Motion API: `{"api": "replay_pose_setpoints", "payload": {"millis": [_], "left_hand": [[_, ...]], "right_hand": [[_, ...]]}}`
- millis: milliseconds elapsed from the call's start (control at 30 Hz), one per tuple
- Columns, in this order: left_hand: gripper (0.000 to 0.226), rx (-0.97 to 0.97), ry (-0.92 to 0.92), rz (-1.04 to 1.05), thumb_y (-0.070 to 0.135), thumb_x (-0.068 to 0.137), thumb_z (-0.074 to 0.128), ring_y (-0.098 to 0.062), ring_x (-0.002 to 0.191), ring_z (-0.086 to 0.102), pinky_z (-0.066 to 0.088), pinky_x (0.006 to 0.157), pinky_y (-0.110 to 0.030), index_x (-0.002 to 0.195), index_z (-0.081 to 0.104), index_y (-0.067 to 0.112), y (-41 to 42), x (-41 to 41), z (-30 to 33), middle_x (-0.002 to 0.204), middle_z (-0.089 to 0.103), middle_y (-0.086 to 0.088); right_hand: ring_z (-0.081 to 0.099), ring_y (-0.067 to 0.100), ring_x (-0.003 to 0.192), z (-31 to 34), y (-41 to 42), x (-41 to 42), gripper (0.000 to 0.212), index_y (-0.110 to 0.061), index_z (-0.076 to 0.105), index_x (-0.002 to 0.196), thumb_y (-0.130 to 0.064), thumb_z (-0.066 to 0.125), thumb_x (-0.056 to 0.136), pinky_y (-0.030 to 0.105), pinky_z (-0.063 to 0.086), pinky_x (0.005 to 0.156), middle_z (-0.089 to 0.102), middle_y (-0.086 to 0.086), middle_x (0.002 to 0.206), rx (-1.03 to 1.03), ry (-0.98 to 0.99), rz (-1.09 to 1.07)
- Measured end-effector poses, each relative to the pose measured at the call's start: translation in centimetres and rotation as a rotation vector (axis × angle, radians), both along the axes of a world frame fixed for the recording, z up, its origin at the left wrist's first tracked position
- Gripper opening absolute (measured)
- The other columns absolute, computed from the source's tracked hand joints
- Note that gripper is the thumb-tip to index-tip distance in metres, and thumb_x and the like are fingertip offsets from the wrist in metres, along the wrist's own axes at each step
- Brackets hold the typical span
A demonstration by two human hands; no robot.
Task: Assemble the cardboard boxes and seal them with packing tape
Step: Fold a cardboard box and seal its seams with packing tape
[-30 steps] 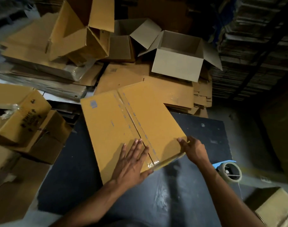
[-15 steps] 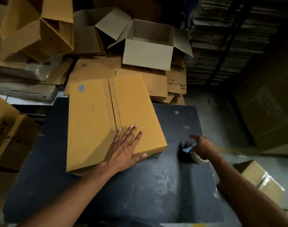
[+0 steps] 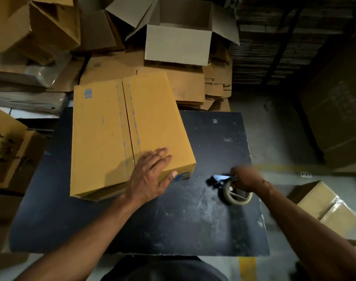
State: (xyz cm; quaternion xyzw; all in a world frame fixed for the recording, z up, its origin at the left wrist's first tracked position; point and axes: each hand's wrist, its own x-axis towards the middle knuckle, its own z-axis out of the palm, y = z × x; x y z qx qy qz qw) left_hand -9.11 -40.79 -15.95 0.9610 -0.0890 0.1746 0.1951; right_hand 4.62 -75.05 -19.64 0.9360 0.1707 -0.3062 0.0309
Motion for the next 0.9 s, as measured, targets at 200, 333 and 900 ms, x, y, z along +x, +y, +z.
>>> {"api": "replay_pose_setpoints", "payload": {"millis": [200, 333, 900], "left_hand": [[0.038, -1.099, 0.41, 0.622, 0.055, 0.093, 0.063, -0.007, 0.065, 0.066, 0.048, 0.057, -0.028, 0.098, 0.076, 0.02, -7.4, -6.0, -0.3, 0.083, 0.075, 0.009], [0.062, -1.579, 1.091, 1.008, 0.066, 0.098, 0.051, -0.024, 0.069, 0.067, 0.047, 0.056, -0.029, 0.114, 0.071, 0.009, -7.4, -7.7, -0.1, 0.096, 0.078, -0.008], [0.033, -1.995, 0.649, 0.736, 0.034, 0.087, 0.069, -0.029, 0.089, 0.067, 0.05, 0.07, -0.04, 0.107, 0.071, 0.008, 4.9, -11.4, 10.0, 0.102, 0.075, -0.017]], "right_hand": [[0.065, 0.027, 0.078, 2.1, 1.7, -6.0, 0.026, -0.032, 0.051, 0.089, -0.031, 0.076, 0.081, 0.039, 0.048, 0.065, 0.064, -0.006, 0.082, 0.361, 0.074, -0.045], [0.067, 0.016, 0.079, 5.1, 4.6, -8.7, 0.035, -0.038, 0.053, 0.102, -0.035, 0.073, 0.074, 0.04, 0.056, 0.065, 0.069, -0.017, 0.085, 0.443, 0.004, -0.005], [0.064, 0.023, 0.09, 14.2, 20.5, -12.5, 0.07, -0.033, 0.049, 0.14, -0.035, 0.08, 0.077, 0.034, 0.054, 0.064, 0.048, -0.007, 0.12, 0.54, -0.203, 0.484]]}}
